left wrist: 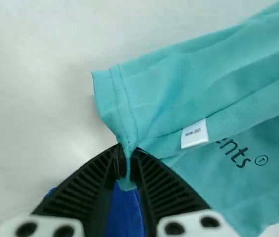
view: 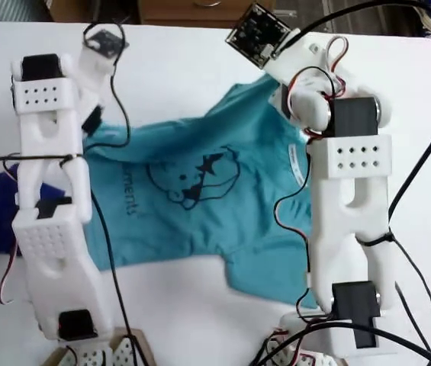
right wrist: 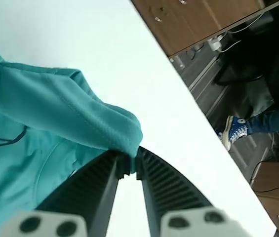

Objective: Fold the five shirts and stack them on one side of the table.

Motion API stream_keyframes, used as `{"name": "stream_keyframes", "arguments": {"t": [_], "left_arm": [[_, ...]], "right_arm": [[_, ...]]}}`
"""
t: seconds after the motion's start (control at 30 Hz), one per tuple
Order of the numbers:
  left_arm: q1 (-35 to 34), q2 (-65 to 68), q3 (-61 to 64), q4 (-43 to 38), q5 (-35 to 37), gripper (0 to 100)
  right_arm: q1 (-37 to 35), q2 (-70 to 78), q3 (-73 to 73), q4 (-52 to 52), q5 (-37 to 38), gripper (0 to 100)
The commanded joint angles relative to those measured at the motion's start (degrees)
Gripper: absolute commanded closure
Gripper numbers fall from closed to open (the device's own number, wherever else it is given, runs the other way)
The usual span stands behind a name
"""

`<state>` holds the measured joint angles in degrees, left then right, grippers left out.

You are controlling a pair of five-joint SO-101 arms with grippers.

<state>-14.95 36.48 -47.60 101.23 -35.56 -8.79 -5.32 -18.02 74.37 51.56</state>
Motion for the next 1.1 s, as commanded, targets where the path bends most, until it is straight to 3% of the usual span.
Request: {"name": "stream_keyframes", "arguments": {"t": [0.0, 0.13, 0.57, 0.9, 1.07], "left_arm": [[0.0, -1.41, 0.92, 1.14, -0.88, 98], [-0.53, -5.89, 3.91, 1.14, -1.49, 98], [-0.79, -23.91, 30.2, -0.88, -3.43, 98], [-0.88, -26.46, 34.86, -0.79, -3.52, 98], [-0.79, -26.46, 35.12, -0.53, -3.52, 98]], "right_arm": [[1.1, -0.57, -3.08, 1.98, 0.26, 97.8], [1.54, -3.21, -2.64, 2.33, 0.26, 97.8], [1.54, -6.2, -2.55, 10.07, -0.09, 97.8], [1.54, -8.13, -2.02, 13.76, -0.09, 97.8], [1.01, -14.2, 6.15, 11.74, 0.09, 97.8]]}}
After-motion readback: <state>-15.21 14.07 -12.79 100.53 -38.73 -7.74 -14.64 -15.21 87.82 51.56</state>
